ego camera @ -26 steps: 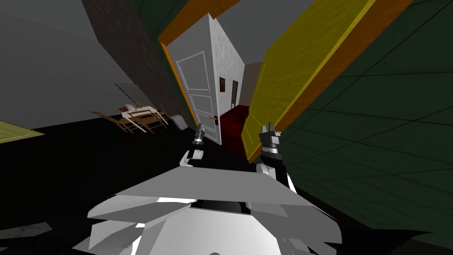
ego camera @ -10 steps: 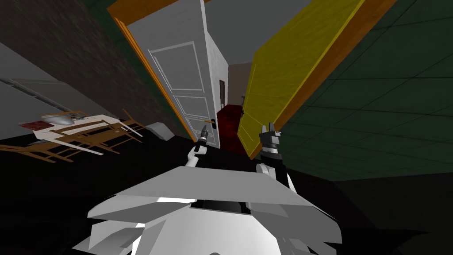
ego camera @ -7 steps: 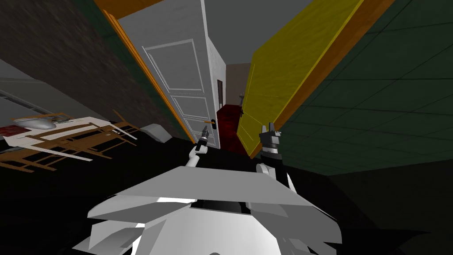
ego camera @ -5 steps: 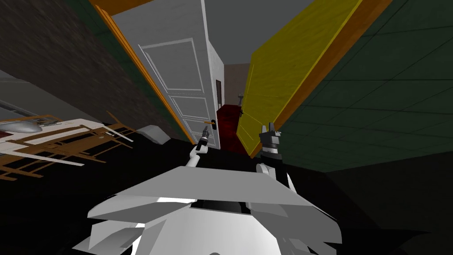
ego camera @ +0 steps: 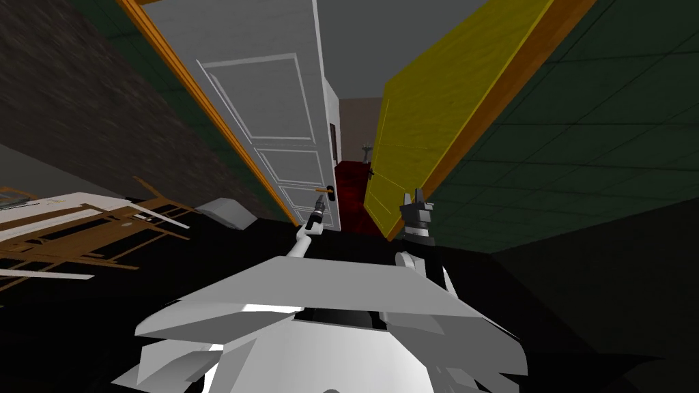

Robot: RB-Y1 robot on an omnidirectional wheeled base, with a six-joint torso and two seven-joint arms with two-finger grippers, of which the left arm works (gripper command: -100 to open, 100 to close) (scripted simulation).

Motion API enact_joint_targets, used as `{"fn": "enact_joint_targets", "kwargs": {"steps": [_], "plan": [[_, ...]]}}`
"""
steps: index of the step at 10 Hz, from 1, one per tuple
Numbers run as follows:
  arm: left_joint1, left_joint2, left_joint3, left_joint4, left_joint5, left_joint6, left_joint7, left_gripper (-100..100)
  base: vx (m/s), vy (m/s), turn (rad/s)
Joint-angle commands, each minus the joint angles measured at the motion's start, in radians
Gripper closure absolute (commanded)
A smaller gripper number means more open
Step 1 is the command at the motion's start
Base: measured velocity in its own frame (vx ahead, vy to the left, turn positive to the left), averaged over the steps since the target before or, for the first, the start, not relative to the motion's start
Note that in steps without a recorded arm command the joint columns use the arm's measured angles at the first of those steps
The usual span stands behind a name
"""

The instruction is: Push the door open

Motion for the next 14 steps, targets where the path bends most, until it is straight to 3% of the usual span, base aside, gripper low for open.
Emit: {"fn": "enact_joint_targets", "kwargs": {"steps": [1,10,14], "plan": [[-0.025,-0.009,0.006,0.043,0.001,0.008,-0.005,-100,0.008,0.180,-0.190],[-0.112,-0.040,0.025,0.186,0.004,0.028,-0.018,-100,0.009,0.155,-0.099],[-0.111,-0.014,0.030,0.189,0.006,0.018,-0.018,-100,0.109,0.035,-0.023]]}}
